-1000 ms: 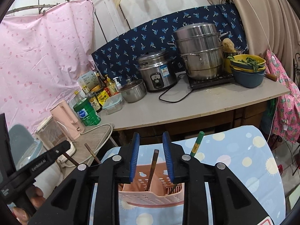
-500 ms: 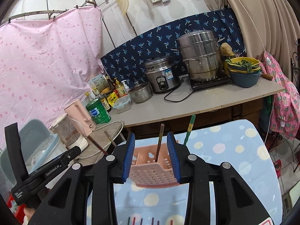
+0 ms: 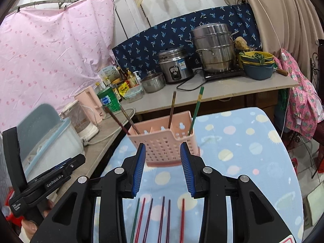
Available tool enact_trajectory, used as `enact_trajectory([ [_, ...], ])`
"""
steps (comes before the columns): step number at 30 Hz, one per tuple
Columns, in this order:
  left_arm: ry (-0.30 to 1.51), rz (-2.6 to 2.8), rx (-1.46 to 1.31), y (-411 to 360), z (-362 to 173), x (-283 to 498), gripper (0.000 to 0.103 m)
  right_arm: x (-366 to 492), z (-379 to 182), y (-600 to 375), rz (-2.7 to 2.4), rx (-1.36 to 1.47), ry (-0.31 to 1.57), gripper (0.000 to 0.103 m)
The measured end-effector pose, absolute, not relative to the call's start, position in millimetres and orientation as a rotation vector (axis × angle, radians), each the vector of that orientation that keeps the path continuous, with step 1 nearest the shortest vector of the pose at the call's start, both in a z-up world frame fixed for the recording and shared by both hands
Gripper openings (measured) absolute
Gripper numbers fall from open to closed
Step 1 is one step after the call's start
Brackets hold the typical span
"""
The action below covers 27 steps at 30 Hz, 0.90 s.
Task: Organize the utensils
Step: 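Move both open tools back to the remaining chopsticks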
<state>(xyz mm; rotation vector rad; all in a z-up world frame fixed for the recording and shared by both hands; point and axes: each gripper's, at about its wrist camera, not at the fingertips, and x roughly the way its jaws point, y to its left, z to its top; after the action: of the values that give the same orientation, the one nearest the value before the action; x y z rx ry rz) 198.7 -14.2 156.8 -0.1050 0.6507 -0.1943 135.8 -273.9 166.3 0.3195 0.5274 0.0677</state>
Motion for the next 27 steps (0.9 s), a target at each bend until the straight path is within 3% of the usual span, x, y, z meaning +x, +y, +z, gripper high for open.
enact_trajectory([
  [27,0.891,-0.167,-0.018,6,32,107,0.045,40,29,-242,0.038,0.216,0.805,0.035],
])
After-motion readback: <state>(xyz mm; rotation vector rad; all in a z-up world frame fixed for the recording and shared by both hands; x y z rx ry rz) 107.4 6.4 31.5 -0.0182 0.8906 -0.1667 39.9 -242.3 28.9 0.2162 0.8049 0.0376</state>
